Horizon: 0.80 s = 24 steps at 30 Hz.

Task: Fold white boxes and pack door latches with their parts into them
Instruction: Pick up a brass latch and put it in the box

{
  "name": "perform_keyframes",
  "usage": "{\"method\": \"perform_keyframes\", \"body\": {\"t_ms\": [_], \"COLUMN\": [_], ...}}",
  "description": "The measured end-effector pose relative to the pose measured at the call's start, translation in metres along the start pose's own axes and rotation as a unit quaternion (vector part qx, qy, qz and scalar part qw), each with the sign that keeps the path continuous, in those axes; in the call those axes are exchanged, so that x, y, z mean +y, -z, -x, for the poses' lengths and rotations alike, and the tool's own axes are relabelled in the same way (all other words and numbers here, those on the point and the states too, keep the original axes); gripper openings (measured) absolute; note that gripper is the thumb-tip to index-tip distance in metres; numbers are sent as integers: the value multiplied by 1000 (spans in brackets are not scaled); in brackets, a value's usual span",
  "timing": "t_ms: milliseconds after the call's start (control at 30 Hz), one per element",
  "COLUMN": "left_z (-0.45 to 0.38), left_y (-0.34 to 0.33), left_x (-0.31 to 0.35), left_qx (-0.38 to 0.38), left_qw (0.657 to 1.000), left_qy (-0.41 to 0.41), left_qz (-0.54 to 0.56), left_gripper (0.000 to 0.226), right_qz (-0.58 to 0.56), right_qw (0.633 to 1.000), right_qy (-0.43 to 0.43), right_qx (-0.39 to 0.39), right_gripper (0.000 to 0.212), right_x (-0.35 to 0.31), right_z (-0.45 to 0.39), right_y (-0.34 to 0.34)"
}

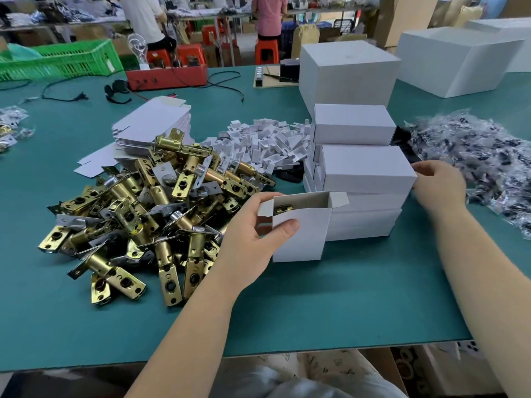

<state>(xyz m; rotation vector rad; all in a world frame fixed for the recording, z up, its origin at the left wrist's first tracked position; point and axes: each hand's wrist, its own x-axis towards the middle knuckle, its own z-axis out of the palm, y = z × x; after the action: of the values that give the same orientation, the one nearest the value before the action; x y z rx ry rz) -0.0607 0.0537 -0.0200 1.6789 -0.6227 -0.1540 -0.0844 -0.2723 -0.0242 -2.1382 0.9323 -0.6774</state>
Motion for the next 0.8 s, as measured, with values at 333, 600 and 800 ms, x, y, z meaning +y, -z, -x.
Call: {"method": "perform_keyframes", "body": {"t_ms": [333,600,800], "left_z": [0,1,3], "left_y": [0,-1,-1], "left_x": [-1,0,1], "left_qx": [-4,-5,-4], "left_qw": [1000,1000,1000], "left_qy": [0,-7,-3], "left_qz": [5,0,4], "left_gripper": [33,34,32], "right_qz": [238,262,149], "right_qw": [964,957,986], "right_qy": [94,111,68], "right_qx": [-69,-59,-24], "right_gripper": [15,19,21], "right_x": [12,11,9], "right_z": [2,4,6], "right_y": [-19,-19,-18]}}
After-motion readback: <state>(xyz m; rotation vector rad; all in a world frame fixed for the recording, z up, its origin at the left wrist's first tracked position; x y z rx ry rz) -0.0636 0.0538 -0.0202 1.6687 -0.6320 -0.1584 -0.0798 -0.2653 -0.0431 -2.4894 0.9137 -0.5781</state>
